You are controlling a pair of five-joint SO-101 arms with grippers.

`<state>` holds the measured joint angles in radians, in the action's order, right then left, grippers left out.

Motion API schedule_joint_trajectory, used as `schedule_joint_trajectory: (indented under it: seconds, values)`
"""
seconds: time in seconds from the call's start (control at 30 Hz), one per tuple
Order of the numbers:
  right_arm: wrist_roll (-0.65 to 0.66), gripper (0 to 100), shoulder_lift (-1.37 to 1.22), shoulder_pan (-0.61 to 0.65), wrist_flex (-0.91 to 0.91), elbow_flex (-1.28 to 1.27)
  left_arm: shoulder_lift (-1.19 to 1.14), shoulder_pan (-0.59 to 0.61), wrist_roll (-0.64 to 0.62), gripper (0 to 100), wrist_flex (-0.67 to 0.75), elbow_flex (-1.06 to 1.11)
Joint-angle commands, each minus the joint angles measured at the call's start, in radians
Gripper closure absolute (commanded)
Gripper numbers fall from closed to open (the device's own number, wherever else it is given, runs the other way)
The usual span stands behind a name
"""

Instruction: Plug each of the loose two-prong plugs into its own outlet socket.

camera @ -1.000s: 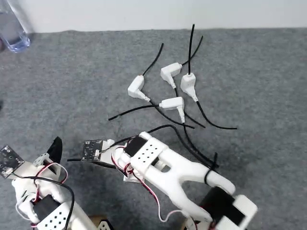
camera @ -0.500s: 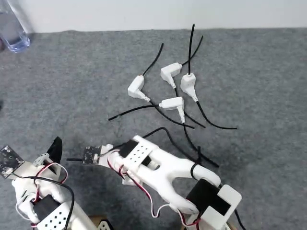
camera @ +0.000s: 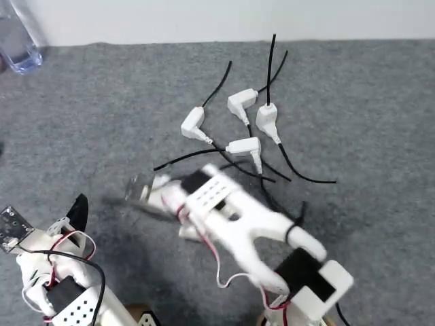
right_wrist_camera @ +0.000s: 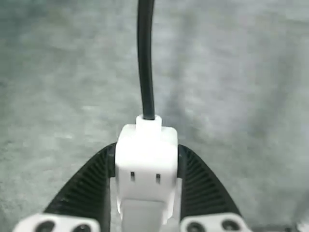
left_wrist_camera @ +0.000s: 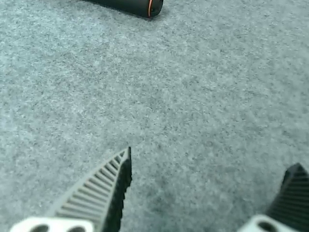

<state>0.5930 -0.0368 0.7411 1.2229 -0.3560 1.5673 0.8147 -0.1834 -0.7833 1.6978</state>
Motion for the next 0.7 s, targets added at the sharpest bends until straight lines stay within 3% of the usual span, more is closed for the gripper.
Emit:
schedule_joint_trajectory:
  seconds: [0.0, 0.4, 0.67]
  values:
    - [-0.003, 99.1, 0.128, -0.143, -0.001, 0.094, 0.003, -0.006, 0.005, 55, -0.005, -0.007]
    - [-0.137, 99.1, 0.099, -0.443, -0.315, 0.13, 0.003, -0.006, 0.005, 55, -0.005, -0.007]
    - [-0.133, 99.1, -0.232, -0.452, -0.211, 0.508, 0.003, -0.006, 0.005, 55, -0.005, -0.007]
